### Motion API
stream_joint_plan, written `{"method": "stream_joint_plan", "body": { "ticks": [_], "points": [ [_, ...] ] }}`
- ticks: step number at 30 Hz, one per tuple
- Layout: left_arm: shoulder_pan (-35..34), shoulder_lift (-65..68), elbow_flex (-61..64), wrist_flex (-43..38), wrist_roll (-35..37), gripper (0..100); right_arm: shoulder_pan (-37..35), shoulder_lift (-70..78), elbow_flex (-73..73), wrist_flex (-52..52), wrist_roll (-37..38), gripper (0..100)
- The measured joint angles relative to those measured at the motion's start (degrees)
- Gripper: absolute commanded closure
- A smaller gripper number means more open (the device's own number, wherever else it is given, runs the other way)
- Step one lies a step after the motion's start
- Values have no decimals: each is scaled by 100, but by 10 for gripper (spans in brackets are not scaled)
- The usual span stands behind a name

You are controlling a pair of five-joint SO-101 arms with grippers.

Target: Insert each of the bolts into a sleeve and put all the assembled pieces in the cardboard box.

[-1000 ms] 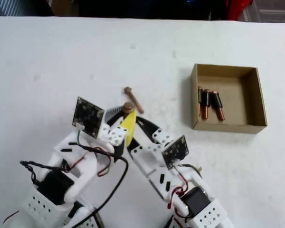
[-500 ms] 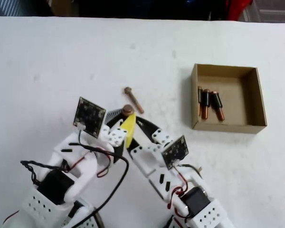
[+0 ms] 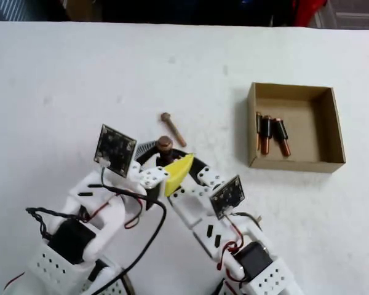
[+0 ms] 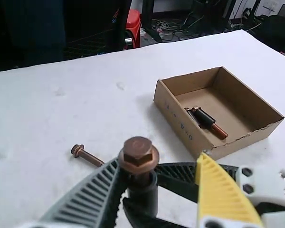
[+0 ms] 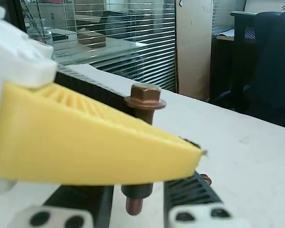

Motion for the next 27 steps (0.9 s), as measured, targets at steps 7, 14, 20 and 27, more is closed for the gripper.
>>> {"method": "stream_joint_plan", "body": {
  "ticks": [7,14,20,27],
  "points": [
    [0,0,0,0,0,752,0,0,0,0,0,981],
    [-18,0,0,0,0,753,0,0,0,0,0,981],
    [-554,9,0,0,18,754,0,-9,0,0,9,981],
    [-633,0,0,-53,-193,755,-9,0,0,0,9,981]
  ]
}}
